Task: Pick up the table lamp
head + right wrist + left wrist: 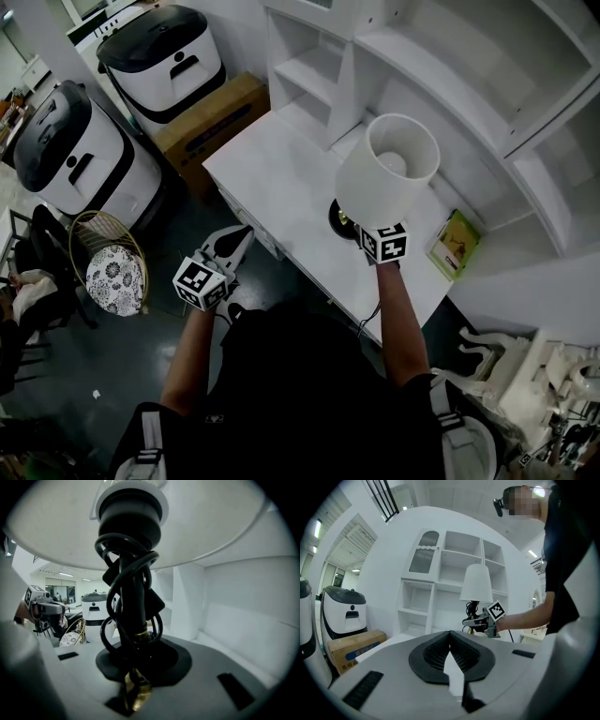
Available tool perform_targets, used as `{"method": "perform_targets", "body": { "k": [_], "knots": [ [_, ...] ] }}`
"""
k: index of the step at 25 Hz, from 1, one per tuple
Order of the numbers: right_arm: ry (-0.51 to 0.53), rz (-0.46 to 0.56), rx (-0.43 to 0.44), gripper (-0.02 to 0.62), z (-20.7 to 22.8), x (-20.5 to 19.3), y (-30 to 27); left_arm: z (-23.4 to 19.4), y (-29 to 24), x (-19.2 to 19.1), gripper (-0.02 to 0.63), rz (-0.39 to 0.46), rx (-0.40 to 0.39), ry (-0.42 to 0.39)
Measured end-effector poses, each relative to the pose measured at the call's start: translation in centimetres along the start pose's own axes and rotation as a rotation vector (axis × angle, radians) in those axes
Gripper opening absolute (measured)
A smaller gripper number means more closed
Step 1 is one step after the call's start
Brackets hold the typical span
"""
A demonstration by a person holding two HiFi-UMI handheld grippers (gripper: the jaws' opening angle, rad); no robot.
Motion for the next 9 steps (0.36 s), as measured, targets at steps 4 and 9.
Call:
{"method": "perform_targets", "body": {
  "k": [4,9],
  "knots": [
    [-0.002,-0.003,-0.003,0.083,-0.08,-0.17,0.12,0.19,0.32,0.08,0.012,0.000,-0.004,-0.004],
    [-0.004,0.000,0.001,0.083,0.11,-0.11,0.01,0.08,0.29,0.03,0.012,-0.004,-0.004,-0.010]
  ]
}}
Point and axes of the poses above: the fingertips, and each gripper's own axes: y backward along the fingers, z to its right, x out of its top, the point moved 2 cm from there along y, backward along the fingers, and after that the axes turned 3 degrees about x, right-handed, at the moved point
